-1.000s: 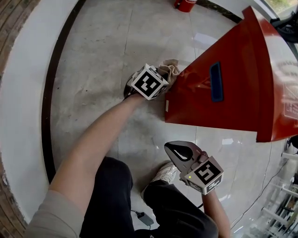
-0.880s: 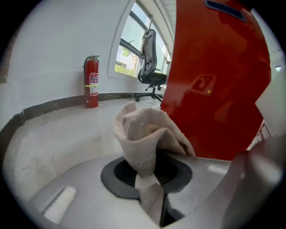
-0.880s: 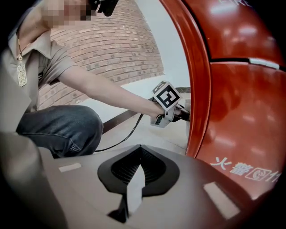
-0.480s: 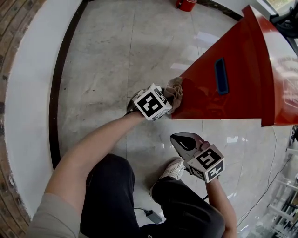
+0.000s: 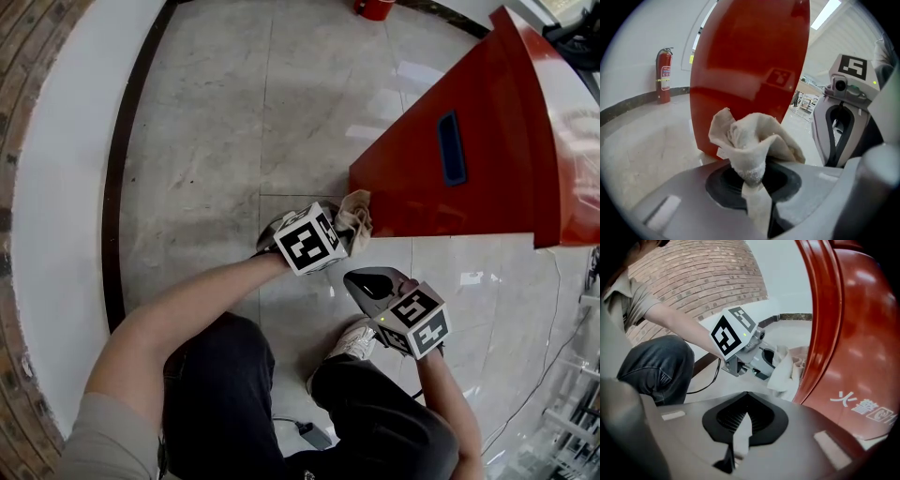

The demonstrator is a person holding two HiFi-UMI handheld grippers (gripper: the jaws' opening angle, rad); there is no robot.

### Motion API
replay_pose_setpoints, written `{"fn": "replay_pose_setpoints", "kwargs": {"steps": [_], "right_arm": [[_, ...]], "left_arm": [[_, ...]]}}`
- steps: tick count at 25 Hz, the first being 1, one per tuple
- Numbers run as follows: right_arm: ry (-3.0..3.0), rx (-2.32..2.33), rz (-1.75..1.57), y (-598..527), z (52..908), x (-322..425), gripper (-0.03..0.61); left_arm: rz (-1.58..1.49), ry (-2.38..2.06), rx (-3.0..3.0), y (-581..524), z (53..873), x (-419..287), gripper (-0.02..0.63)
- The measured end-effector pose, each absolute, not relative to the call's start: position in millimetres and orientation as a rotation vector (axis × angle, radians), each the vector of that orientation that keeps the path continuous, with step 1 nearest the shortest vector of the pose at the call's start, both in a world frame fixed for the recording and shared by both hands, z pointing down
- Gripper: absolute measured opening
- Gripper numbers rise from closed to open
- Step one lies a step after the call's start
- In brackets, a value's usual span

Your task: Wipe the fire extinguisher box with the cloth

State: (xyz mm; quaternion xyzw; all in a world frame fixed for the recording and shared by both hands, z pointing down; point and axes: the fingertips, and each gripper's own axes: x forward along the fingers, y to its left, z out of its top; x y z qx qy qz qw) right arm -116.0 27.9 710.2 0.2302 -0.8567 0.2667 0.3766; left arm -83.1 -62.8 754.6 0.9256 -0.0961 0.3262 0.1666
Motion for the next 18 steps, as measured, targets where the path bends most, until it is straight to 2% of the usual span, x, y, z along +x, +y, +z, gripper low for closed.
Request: {"fn": "replay_pose_setpoints", "kwargs": {"steps": [7, 18], "right_arm": [[-2.174, 0.575, 0.708, 39.1, 717.5, -105.2, 0.025], [-2.155, 0.641, 0.77, 45.9, 724.3, -74.3, 0.025]], "left_arm": [[0.93, -0.265, 2.55, -61.4, 793.5, -79.0, 0.075], [0.916, -0.535, 2.516, -159.8, 802.8, -94.0, 0.075]]}}
